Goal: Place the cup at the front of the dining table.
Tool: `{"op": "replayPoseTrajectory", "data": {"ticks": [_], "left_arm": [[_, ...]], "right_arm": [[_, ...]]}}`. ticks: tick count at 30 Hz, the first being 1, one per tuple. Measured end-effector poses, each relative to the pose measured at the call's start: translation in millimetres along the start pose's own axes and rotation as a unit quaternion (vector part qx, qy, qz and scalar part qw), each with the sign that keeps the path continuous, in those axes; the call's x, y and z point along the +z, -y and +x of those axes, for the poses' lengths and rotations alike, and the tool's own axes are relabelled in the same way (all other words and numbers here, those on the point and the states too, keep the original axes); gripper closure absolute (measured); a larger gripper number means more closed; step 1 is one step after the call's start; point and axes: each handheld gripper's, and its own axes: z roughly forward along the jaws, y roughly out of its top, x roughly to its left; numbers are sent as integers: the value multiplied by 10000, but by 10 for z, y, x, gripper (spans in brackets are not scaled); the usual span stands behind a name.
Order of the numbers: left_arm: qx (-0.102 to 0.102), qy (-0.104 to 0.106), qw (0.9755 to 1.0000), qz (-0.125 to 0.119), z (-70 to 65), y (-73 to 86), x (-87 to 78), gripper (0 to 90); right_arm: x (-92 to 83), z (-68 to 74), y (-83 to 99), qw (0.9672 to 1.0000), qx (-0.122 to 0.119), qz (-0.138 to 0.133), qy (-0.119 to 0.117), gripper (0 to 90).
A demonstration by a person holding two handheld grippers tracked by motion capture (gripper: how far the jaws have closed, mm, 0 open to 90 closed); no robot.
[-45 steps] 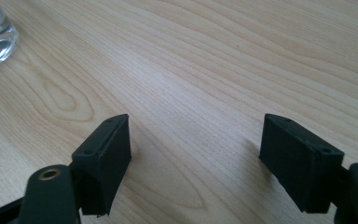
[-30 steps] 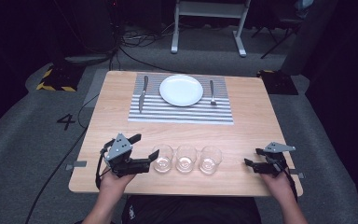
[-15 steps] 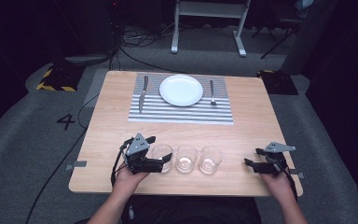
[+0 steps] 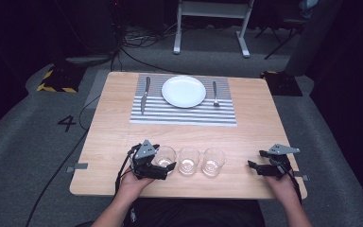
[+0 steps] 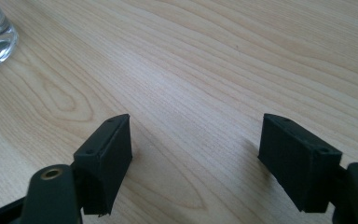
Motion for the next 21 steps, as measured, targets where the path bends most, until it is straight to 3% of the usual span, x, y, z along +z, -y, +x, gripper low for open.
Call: {"op": "replayPoseTrajectory", "data": {"ticks": [5, 8, 12, 15, 21], "left_arm": [[-295, 212, 9992, 155, 82, 61, 92, 79], [-224, 239, 9993, 198, 72, 78, 130, 109], [16, 75, 9996, 290, 47, 90, 117, 164], [-17, -86, 9993, 359, 22, 85, 100, 178], [-7, -169, 9989, 438, 27, 64, 77, 187]], "right_arm": [[0, 2, 1, 10000, -2, -10, 6, 258], [0, 2, 1, 10000, 2, -9, 4, 258], [0, 2, 1, 10000, 0, -10, 5, 258], [0, 4, 0, 10000, 1, -10, -9, 258], [0, 5, 0, 10000, -2, -11, -15, 259]]}}
